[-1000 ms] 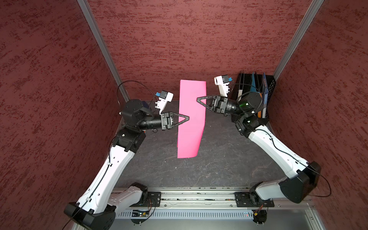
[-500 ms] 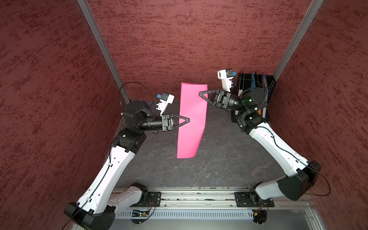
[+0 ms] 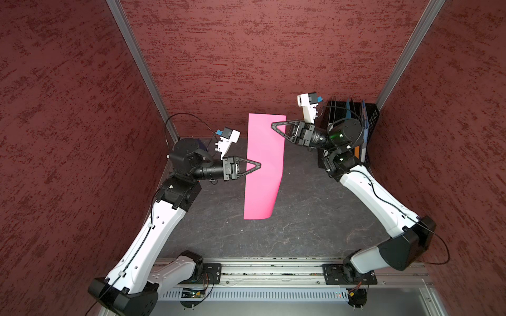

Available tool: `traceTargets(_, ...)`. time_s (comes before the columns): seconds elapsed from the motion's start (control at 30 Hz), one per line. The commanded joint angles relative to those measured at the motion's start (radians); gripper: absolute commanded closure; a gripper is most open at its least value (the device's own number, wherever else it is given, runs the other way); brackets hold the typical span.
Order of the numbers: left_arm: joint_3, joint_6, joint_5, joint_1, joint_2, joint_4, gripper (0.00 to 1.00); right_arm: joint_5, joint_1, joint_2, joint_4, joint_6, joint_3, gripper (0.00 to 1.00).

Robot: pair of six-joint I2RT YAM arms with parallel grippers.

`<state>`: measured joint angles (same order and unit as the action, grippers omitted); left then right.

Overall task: Fold the rectangular paper in half along the long edge
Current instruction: Fold the paper.

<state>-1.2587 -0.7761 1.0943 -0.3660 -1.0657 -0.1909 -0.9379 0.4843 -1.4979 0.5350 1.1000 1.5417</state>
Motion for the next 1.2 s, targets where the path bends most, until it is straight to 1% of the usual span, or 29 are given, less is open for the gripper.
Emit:
traceTargets(0.0,0.009,0.02,0.001,-0.005,0.015,-0.003,1.0,0.017,-0.015,0.019,0.017,-0.001,0.004,0.67)
traceTargets(0.07,0.008,0.02,0.001,-0.005,0.016,-0.005,1.0,0.017,-0.019,0.02,0.02,0.0,0.004,0.67)
traceTargets(0.1,0.009,0.02,0.001,-0.005,0.016,-0.005,1.0,0.017,-0.021,0.021,0.02,0.0,0.005,0.69)
traceTargets(0.13,0.009,0.02,0.0,-0.005,0.016,-0.006,1.0,0.017,-0.021,0.022,0.026,0.001,0.005,0.73)
traceTargets(0.2,0.009,0.021,-0.002,-0.005,0.016,-0.01,1.0,0.013,-0.024,0.019,0.048,0.012,-0.001,0.89)
traceTargets(0.27,0.01,0.024,-0.001,-0.005,0.016,-0.012,1.0,0.013,-0.026,0.02,0.068,0.021,-0.008,1.0)
traceTargets(0.4,-0.007,0.041,-0.005,-0.005,0.013,-0.036,1.0,0.012,-0.027,0.028,0.082,0.035,-0.025,1.0)
traceTargets(0.43,-0.017,0.05,-0.005,-0.005,0.011,-0.045,1.0,0.008,-0.028,0.03,0.085,0.043,-0.028,0.83)
traceTargets(0.47,-0.026,0.059,-0.009,-0.005,0.01,-0.053,1.0,0.006,-0.028,0.032,0.086,0.051,-0.033,0.68)
traceTargets(0.57,-0.057,0.068,-0.011,-0.005,-0.003,-0.061,1.0,0.001,-0.028,0.036,0.076,0.053,-0.051,0.48)
traceTargets(0.67,-0.091,0.076,-0.01,-0.005,-0.015,-0.061,1.0,0.001,-0.024,0.08,0.073,0.059,-0.081,0.46)
traceTargets(0.8,-0.125,0.08,-0.016,-0.005,-0.027,-0.055,1.0,0.015,-0.016,0.119,0.07,0.066,-0.14,0.46)
traceTargets(1.03,-0.185,0.086,-0.024,-0.005,-0.064,-0.03,1.0,0.053,0.059,0.17,0.03,0.043,-0.246,0.49)
traceTargets(1.17,-0.229,0.099,-0.028,-0.005,-0.09,-0.032,1.0,0.079,0.098,0.21,-0.057,-0.015,-0.279,0.51)
